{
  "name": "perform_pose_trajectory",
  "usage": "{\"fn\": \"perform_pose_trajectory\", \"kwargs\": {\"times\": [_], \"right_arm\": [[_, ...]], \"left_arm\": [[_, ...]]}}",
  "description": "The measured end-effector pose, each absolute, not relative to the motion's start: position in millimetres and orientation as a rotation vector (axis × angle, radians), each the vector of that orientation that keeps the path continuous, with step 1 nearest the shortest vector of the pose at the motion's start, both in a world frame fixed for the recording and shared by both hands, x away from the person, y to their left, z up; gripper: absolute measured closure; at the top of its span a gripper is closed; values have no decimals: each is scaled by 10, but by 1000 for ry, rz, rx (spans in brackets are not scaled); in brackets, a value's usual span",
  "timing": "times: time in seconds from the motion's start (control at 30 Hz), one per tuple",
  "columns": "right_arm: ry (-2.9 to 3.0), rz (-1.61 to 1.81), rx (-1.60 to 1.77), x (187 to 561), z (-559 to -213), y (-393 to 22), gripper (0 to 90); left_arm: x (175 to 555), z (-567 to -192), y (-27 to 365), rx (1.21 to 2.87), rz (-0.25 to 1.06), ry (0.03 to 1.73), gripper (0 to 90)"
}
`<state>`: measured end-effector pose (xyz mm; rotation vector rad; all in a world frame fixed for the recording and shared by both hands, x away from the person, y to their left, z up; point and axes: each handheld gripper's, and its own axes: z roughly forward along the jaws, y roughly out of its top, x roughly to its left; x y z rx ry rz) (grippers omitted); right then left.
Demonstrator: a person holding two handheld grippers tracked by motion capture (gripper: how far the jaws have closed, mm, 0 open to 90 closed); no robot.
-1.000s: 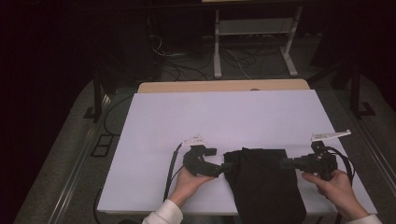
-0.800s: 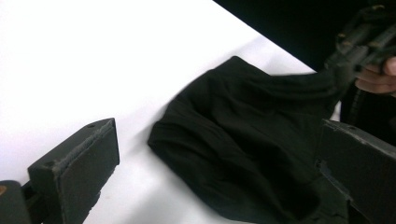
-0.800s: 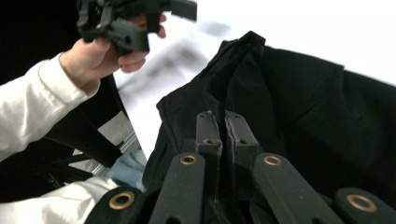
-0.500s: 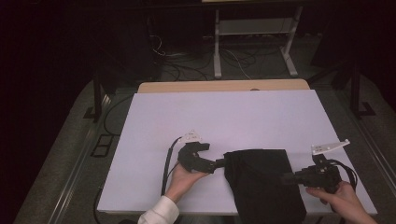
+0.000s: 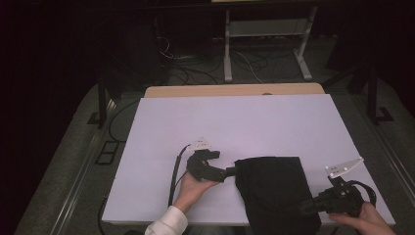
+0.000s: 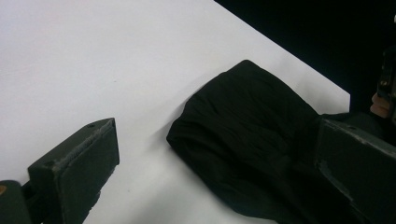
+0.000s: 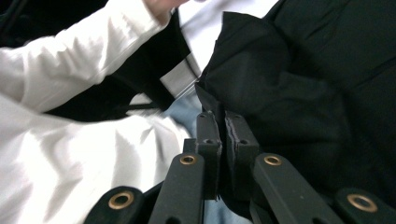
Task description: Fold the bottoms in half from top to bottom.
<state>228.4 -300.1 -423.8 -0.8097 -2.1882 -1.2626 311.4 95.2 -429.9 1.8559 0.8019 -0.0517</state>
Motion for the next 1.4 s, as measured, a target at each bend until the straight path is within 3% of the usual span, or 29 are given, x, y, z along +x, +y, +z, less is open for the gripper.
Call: {"fn": "perform_pose_trajectory", "kwargs": {"times": [0.4,0.77,0.93,1.4], "right_arm": [[-2187,-1159,-770,2200,-4291,-3081,811],[-2284,-1214,-927,2212,-4213,-3111,187],[-2354,-1275,-1016,2317,-4136,-3097,5],[-2492,-1278,-1076,2704,-4049,-3018,0]], "left_arm": [[3102,-4303,931,1868,-62,795,0],[3088,-4271,873,1858,-90,778,0],[3083,-4236,844,1874,-75,765,0],[3099,-4178,766,1952,-52,711,0]]}}
